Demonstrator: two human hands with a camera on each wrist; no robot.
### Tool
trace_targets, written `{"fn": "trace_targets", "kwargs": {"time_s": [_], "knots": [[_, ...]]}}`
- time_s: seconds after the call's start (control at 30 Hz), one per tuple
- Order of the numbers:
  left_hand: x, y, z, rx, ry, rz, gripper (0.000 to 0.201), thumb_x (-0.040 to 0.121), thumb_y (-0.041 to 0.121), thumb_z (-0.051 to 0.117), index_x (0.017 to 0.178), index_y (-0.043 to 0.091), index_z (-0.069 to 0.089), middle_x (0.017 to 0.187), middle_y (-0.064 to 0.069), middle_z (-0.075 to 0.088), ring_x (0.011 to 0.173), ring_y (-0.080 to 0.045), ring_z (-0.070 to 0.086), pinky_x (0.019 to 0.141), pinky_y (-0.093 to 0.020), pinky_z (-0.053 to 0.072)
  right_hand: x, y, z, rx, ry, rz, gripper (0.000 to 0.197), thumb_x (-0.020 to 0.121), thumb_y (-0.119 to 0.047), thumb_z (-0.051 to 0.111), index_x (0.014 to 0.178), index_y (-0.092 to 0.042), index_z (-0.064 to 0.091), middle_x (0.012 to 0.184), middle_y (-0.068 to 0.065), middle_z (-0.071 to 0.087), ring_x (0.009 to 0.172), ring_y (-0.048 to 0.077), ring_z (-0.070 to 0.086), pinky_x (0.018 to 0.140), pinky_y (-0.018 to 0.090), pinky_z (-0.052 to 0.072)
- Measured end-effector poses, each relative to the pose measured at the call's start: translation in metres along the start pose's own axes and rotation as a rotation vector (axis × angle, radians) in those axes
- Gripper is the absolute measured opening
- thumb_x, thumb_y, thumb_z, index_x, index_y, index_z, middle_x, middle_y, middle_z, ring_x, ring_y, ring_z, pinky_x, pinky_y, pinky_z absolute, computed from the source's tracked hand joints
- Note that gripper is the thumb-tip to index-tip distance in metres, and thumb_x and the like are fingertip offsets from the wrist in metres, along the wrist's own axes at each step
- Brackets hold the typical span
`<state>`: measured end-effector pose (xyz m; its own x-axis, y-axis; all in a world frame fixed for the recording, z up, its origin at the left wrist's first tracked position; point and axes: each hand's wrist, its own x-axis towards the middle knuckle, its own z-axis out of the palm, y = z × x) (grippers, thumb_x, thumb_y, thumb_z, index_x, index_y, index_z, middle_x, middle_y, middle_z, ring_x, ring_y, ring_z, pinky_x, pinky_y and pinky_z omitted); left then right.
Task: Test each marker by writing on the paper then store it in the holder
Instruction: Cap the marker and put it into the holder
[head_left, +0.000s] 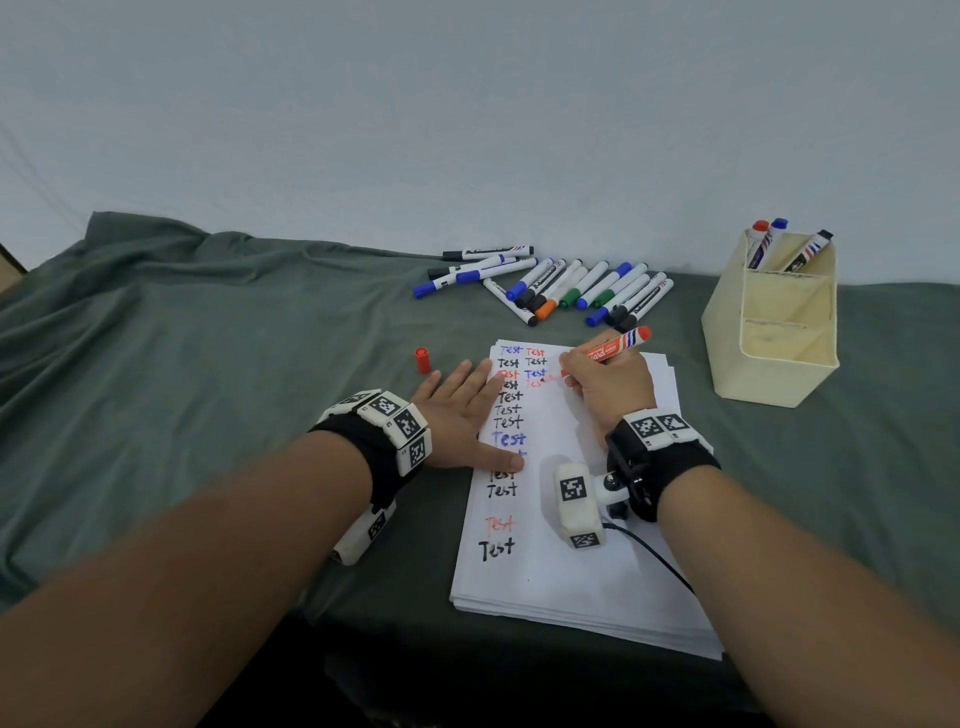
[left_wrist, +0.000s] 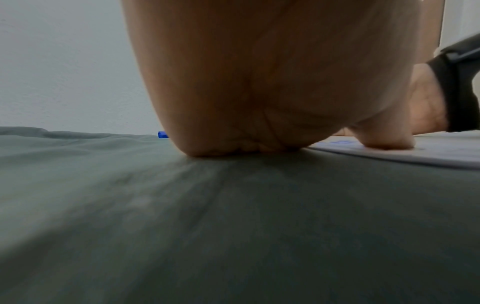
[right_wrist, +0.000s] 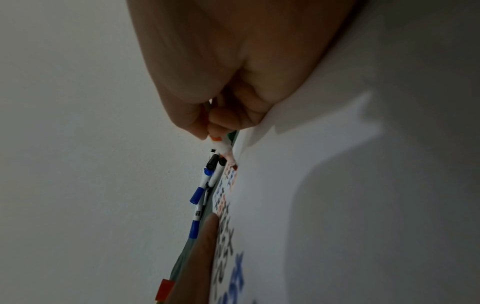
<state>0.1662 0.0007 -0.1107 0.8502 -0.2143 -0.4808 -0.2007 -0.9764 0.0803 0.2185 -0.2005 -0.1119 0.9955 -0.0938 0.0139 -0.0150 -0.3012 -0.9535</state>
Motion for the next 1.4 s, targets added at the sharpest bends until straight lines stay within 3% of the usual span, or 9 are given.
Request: {"fn": "trace_targets", "kwargs": {"time_s": [0.2,0.33,0.5,0.63,0.8,0.93,1.13,1.27,1.4], "knots": [[0.002,0.000,0.001,-0.002,0.009,-0.001,0.121,0.069,0.094,0.033,0.151,0.028,-0.026,0.157,0.007,-0.034,0.145,-0.014,-0.030,0.116,-0.043,-0.017,-0.001,-0.003,0.000,0.017,-0.016,0.033,0.006,0.083,-0.013,0.065,0.082,-0.006,0.066,0.067,0.003,0.067,0.056,0.008,0.057,0.063,0.027,0.046],[0.002,-0.001,0.002,0.000,0.006,-0.002,0.121,0.068,0.095,0.033,0.151,0.028,-0.026,0.157,0.007,-0.034,0.145,-0.015,-0.030,0.116,-0.043,-0.017,-0.002,-0.001,-0.002,0.004,-0.016,0.015,0.011,0.084,-0.016,0.067,0.073,-0.015,0.064,0.064,0.000,0.068,0.050,0.000,0.056,0.063,0.027,0.049],[0.003,-0.002,0.002,-0.001,0.003,-0.004,0.122,0.068,0.095,0.032,0.151,0.028,-0.026,0.157,0.008,-0.034,0.144,-0.015,-0.030,0.115,-0.044,-0.018,0.001,0.000,-0.001,0.001,-0.005,0.020,0.005,0.084,-0.012,0.065,0.083,-0.007,0.065,0.069,0.003,0.066,0.063,0.013,0.060,0.066,0.030,0.050],[0.002,-0.001,0.001,-0.011,0.001,-0.006,0.121,0.070,0.094,0.035,0.151,0.028,-0.025,0.157,0.008,-0.034,0.144,-0.014,-0.030,0.117,-0.044,-0.017,-0.001,0.000,-0.004,0.210,0.028,0.056,0.006,0.087,-0.012,0.071,0.081,-0.014,0.068,0.061,-0.001,0.068,0.054,0.006,0.060,0.058,0.021,0.051],[0.002,-0.001,0.001,-0.011,0.006,-0.006,0.120,0.070,0.093,0.035,0.152,0.027,-0.024,0.157,0.008,-0.033,0.145,-0.014,-0.030,0.117,-0.044,-0.017,-0.005,0.002,-0.018,0.403,0.007,0.086,0.014,0.082,-0.016,0.081,0.093,-0.015,0.072,0.072,0.004,0.073,0.068,0.016,0.066,0.071,0.027,0.059],[0.003,-0.002,0.002,-0.011,0.008,-0.002,0.121,0.069,0.094,0.034,0.151,0.028,-0.025,0.157,0.008,-0.033,0.145,-0.014,-0.030,0.116,-0.044,-0.017,-0.016,0.009,-0.030,0.333,-0.007,0.036,0.019,0.076,-0.030,0.085,0.089,-0.021,0.075,0.061,0.001,0.065,0.053,0.012,0.055,0.052,0.023,0.049],[0.004,-0.003,0.004,-0.018,0.034,0.002,0.121,0.069,0.094,0.036,0.152,0.029,-0.023,0.158,0.009,-0.031,0.145,-0.013,-0.028,0.118,-0.043,-0.015,-0.024,0.010,-0.035,0.562,-0.134,0.170,0.018,0.093,-0.011,0.063,0.089,-0.012,0.080,0.075,0.012,0.072,0.055,0.017,0.058,0.049,0.024,0.047],[-0.001,-0.004,0.004,0.001,0.150,0.011,0.117,0.069,0.093,0.038,0.157,0.028,-0.006,0.164,0.007,-0.012,0.151,-0.018,-0.008,0.121,-0.045,0.000,-0.025,0.015,-0.041,0.635,-0.080,0.143,0.007,0.091,-0.003,0.065,0.089,-0.010,0.067,0.075,0.020,0.071,0.052,0.019,0.056,0.048,0.026,0.045],[-0.008,-0.006,-0.004,0.070,0.441,-0.014,0.088,0.077,0.086,0.037,0.149,0.037,0.027,0.158,0.005,0.017,0.143,-0.024,0.021,0.115,-0.048,0.022,-0.026,0.019,-0.041,0.582,-0.069,0.094,0.011,0.082,-0.004,0.079,0.079,-0.013,0.074,0.073,0.018,0.070,0.052,0.019,0.055,0.048,0.025,0.045]]}}
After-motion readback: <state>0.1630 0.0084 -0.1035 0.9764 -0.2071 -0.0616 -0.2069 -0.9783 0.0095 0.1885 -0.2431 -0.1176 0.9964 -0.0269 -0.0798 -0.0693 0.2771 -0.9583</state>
